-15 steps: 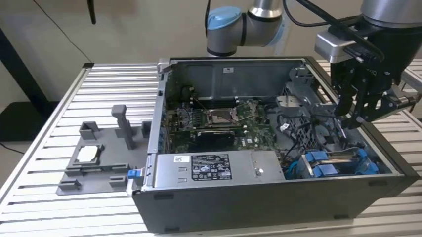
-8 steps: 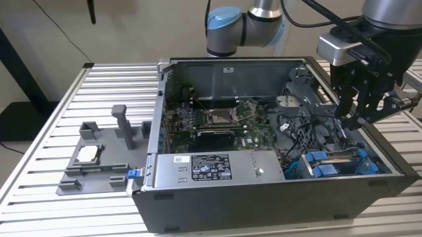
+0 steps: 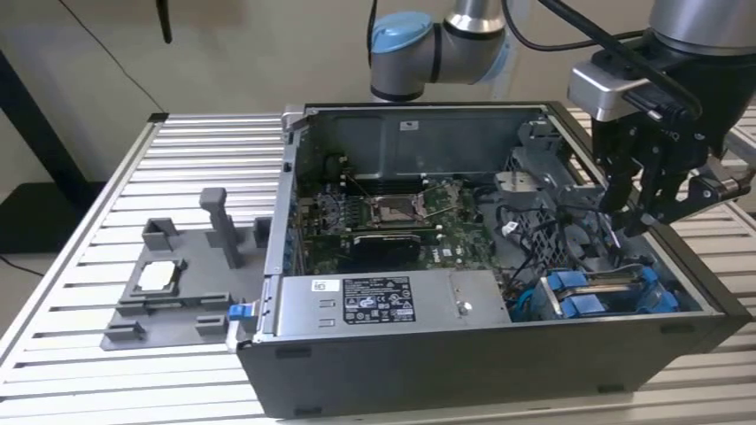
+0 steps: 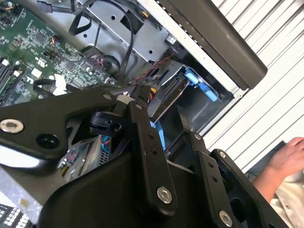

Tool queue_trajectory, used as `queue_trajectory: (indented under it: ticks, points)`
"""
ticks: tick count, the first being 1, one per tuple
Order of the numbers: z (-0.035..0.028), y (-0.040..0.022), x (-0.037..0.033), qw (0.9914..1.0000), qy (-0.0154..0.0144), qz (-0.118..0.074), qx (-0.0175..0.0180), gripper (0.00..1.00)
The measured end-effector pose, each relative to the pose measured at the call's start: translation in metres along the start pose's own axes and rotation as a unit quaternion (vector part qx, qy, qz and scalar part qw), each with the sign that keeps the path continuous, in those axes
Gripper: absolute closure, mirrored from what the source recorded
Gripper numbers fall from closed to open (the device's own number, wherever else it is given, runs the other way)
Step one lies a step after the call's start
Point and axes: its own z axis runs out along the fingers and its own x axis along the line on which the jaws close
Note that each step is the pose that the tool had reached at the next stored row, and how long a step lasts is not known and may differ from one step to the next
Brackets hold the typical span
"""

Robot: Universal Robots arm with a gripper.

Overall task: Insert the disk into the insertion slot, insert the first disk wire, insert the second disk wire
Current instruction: 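Insert the first disk wire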

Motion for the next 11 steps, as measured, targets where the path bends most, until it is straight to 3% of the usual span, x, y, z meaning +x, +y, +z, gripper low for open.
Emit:
queue_trajectory:
  ticks: [3, 5, 9, 11]
  points:
    - [0.0, 0.0001, 0.0, 1.0, 0.0, 0.0, 0.0, 0.67]
    - [0.0, 0.0001, -0.0001, 1.0, 0.0, 0.0, 0.0, 0.8]
    - [0.0, 0.0, 0.0, 1.0, -0.0001, 0.0, -0.0009, 0.81]
    - [0.0007, -0.0015, 0.0004, 0.99995, -0.0016, 0.0, -0.0099, 0.81]
